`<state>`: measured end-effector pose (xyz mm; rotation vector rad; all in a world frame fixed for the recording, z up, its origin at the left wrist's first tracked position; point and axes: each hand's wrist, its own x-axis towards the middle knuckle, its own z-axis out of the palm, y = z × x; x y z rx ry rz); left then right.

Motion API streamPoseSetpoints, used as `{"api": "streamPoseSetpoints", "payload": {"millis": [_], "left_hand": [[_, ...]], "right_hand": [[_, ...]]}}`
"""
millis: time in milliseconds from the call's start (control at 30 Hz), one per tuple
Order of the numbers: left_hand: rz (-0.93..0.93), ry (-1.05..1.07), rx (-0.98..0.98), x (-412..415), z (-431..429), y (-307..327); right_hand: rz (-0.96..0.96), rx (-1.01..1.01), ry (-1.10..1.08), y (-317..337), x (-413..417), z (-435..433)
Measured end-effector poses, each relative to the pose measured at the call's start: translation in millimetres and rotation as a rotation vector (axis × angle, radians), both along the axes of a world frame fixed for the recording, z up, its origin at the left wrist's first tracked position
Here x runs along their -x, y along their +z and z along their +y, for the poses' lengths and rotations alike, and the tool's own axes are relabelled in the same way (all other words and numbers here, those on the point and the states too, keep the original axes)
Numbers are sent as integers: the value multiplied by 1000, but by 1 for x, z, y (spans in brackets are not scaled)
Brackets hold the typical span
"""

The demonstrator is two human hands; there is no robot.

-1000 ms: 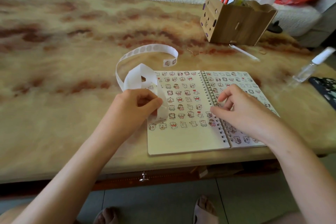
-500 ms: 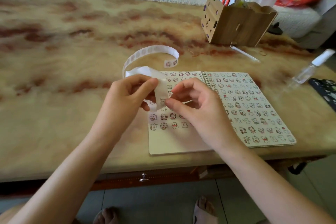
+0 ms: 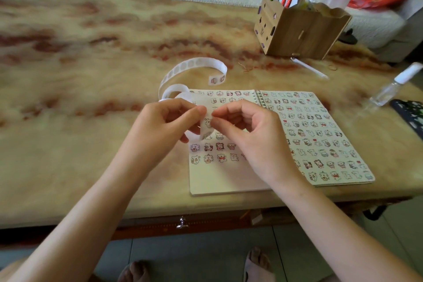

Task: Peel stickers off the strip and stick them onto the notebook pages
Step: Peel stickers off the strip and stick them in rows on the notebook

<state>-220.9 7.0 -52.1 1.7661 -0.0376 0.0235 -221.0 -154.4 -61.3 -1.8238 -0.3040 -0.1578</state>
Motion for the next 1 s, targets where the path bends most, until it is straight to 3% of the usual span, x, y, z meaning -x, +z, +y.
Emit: {"api": "streamPoseSetpoints", "payload": {"millis": [700, 1000], "left_hand": [[25, 2, -29, 1, 1, -1], [50, 25, -29, 1, 2, -2]], "right_hand": [[-93, 88, -2, -1, 0, -1], [-369, 356, -95, -8, 0, 0]]}}
